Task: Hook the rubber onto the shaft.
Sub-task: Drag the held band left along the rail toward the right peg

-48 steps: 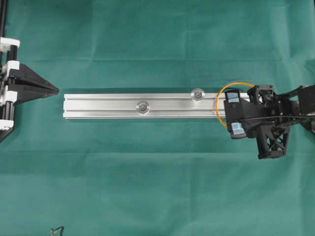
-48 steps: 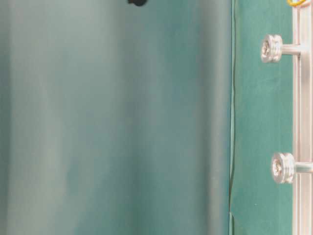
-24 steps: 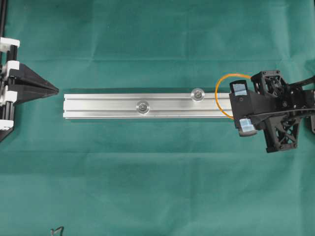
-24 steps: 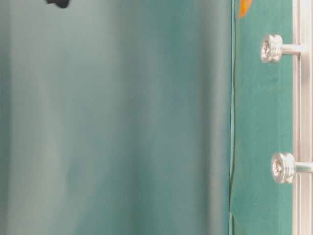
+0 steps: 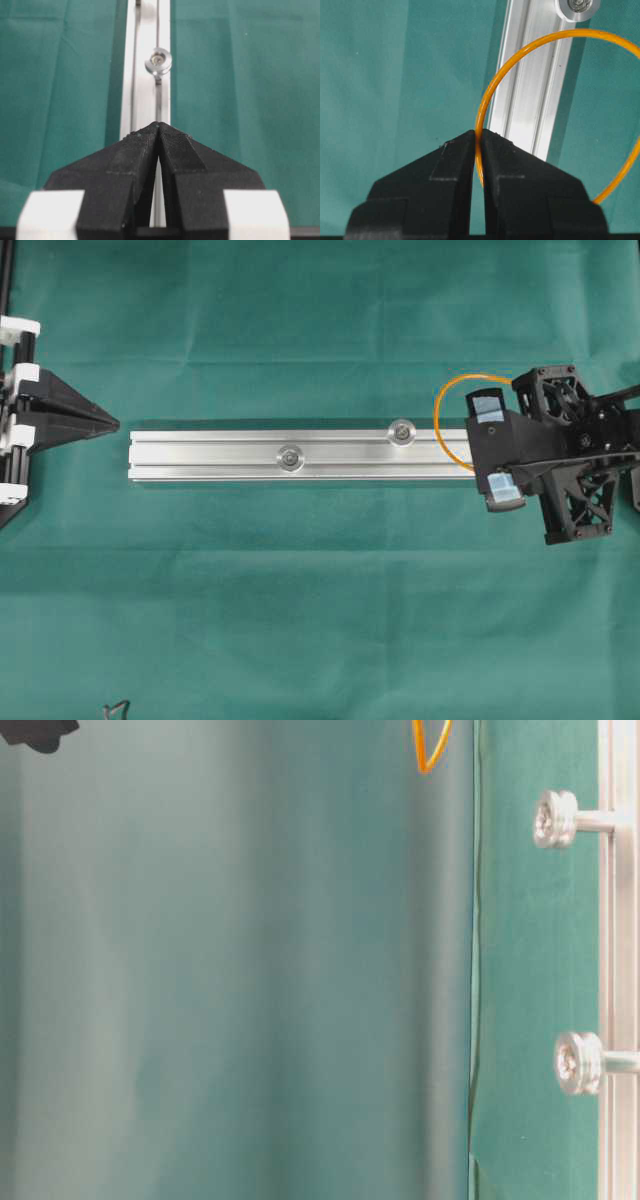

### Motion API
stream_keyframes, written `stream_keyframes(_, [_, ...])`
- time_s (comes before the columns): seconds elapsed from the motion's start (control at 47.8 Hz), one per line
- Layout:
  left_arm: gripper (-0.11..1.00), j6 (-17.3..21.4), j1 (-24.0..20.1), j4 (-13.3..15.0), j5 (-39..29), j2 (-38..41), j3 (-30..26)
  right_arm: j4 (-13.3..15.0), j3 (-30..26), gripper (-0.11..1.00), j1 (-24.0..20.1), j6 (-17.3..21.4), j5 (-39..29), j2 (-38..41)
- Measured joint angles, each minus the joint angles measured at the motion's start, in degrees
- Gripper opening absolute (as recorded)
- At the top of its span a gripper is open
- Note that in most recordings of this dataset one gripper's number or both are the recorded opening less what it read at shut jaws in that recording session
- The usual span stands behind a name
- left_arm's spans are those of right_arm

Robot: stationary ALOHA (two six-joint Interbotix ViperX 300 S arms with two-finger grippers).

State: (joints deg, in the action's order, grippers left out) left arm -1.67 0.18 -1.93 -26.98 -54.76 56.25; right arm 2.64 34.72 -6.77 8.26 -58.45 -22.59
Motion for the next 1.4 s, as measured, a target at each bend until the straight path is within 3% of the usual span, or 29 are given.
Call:
stream_keyframes(0.858, [0.0,0.0,0.0,0.0,0.0,0.0,0.0,0.3,-0.3,0.07,-0.1,0.0,-0.1,0.2])
stream_keyframes(1.402, [0.0,0.0,0.0,-0.1,0.0,0.0,0.0,3.1,-7.2,0.07,0.0,-0.4,1.4,8.3])
